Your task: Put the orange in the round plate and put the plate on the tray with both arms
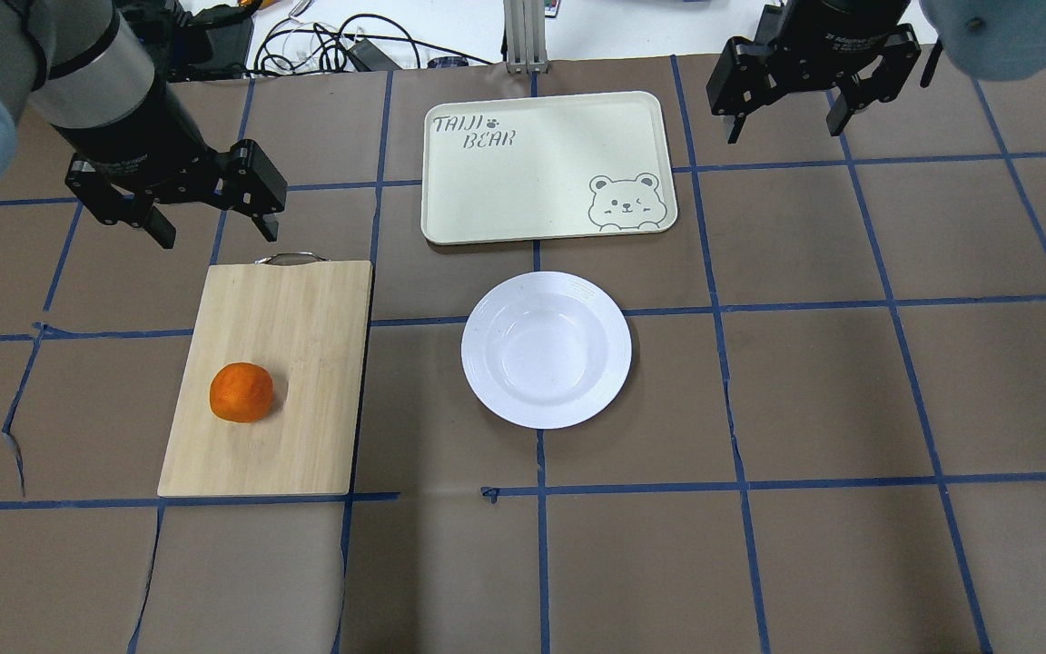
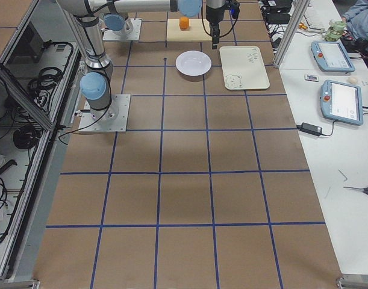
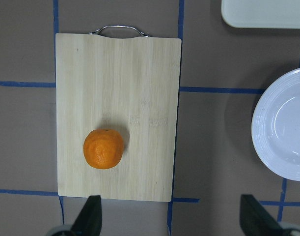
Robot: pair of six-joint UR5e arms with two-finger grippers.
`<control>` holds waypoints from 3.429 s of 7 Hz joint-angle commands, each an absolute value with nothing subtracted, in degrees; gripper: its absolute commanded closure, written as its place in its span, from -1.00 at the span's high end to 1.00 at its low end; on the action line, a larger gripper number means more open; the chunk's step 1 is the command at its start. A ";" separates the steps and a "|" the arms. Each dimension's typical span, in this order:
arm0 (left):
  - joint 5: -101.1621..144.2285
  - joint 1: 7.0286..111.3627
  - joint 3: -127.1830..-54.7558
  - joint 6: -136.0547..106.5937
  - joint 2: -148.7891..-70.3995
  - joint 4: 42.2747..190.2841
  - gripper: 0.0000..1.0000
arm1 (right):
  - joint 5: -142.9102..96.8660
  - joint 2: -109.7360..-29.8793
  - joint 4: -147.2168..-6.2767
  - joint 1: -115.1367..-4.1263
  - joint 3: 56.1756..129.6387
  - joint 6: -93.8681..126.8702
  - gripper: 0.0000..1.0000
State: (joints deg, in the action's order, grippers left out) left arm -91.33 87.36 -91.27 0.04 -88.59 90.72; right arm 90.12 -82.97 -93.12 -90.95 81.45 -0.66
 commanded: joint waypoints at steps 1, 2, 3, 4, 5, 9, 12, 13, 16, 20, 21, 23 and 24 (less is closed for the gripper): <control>-91.32 87.45 -91.67 0.09 -88.59 90.70 1.00 | 90.09 -82.97 -93.08 -90.88 81.47 -0.44 1.00; -91.23 87.45 -91.50 0.09 -88.59 90.70 1.00 | 90.17 -82.97 -92.99 -90.88 81.47 -0.53 1.00; -91.23 87.36 -91.32 0.09 -88.59 90.70 1.00 | 90.18 -82.97 -92.81 -90.88 81.56 -0.53 1.00; -91.23 87.36 -91.32 0.09 -88.59 90.62 1.00 | 90.18 -82.97 -92.81 -90.88 81.82 -0.44 1.00; -91.23 87.36 -91.32 0.09 -88.59 90.44 1.00 | 90.18 -82.97 -92.90 -90.88 81.91 -0.44 1.00; -91.23 87.28 -91.32 0.09 -88.59 90.35 1.00 | 90.17 -82.97 -92.64 -90.88 81.91 -0.53 1.00; -91.23 83.00 -92.28 5.16 -89.65 85.98 1.00 | 90.18 -83.06 -92.55 -90.88 82.00 -0.53 1.00; -91.23 78.62 -92.46 7.10 -90.00 85.78 1.00 | 90.09 -83.06 -92.55 -90.88 81.91 -0.53 1.00; -91.23 74.71 -97.17 7.21 -92.01 85.78 1.00 | 90.09 -83.06 -92.46 -90.88 82.00 -0.53 1.00; -91.32 74.27 -113.27 13.92 -95.44 70.34 1.00 | 90.09 -83.06 -92.46 -90.88 82.00 -0.53 1.00; -91.23 73.66 -114.07 19.19 -97.45 66.66 1.00 | 90.09 -82.97 -92.37 -90.88 82.00 -0.53 1.00; -91.14 73.48 -114.26 22.84 -100.79 65.75 1.00 | 90.17 -82.97 -92.37 -90.88 82.00 -0.62 1.00; -91.06 73.48 -114.26 22.94 -102.03 65.66 1.00 | 90.09 -82.97 -92.37 -90.88 82.00 -0.62 1.00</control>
